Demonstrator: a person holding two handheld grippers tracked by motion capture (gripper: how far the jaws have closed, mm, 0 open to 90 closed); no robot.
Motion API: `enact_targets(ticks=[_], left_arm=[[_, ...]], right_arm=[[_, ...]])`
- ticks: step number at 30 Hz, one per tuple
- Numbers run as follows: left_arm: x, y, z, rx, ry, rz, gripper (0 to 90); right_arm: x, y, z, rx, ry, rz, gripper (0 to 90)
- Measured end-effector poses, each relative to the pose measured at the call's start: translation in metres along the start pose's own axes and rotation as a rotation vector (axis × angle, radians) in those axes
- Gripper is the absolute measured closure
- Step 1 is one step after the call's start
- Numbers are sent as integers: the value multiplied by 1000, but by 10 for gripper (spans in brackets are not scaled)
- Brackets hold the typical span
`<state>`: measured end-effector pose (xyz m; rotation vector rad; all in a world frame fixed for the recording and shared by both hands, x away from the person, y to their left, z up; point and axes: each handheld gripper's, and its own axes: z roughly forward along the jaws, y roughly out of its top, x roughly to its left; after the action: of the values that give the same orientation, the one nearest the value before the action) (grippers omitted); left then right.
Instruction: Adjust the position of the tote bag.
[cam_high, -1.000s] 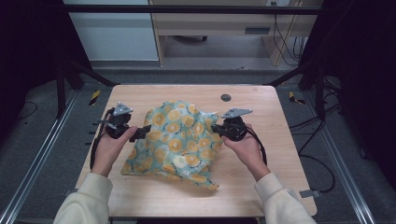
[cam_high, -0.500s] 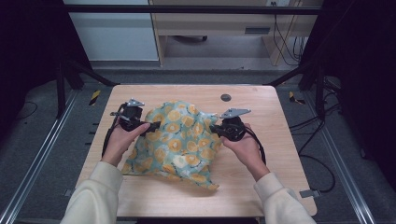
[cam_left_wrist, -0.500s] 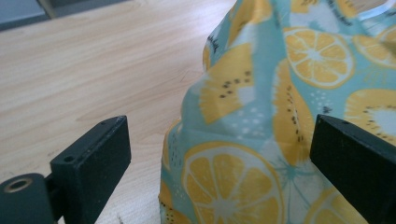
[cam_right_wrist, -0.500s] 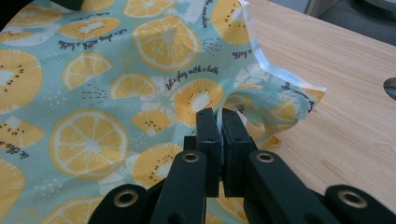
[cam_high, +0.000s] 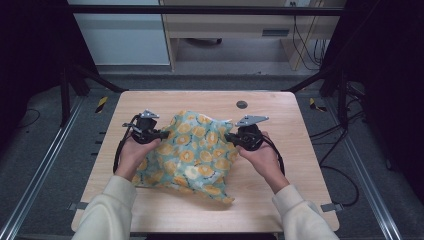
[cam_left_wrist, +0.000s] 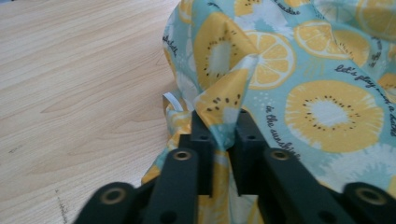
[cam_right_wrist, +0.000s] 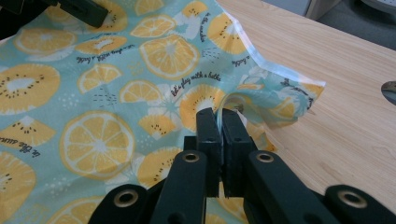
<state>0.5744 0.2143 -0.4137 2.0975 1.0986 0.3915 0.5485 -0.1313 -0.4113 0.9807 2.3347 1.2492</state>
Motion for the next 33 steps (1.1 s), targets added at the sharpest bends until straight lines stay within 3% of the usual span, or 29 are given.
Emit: enact_targets(ticks=[6, 17, 23, 28, 33], left_arm=[[-1, -1, -3, -16, 9, 7, 878], [-3, -9, -21, -96, 44, 18, 898], [-3, -17, -33, -130, 109, 51, 900], [-2, -20, -38, -169, 108, 30, 900], [-4, -19, -43, -189, 108, 37, 900]], right_arm=[[-2, 0, -1, 5, -11, 4, 885], [-8, -1, -14, -9, -43, -8, 888], [-13, -2, -28, -27, -84, -20, 892], [-17, 2, -41, -43, -108, -23, 895], [-18, 6, -47, -55, -116, -26, 896]])
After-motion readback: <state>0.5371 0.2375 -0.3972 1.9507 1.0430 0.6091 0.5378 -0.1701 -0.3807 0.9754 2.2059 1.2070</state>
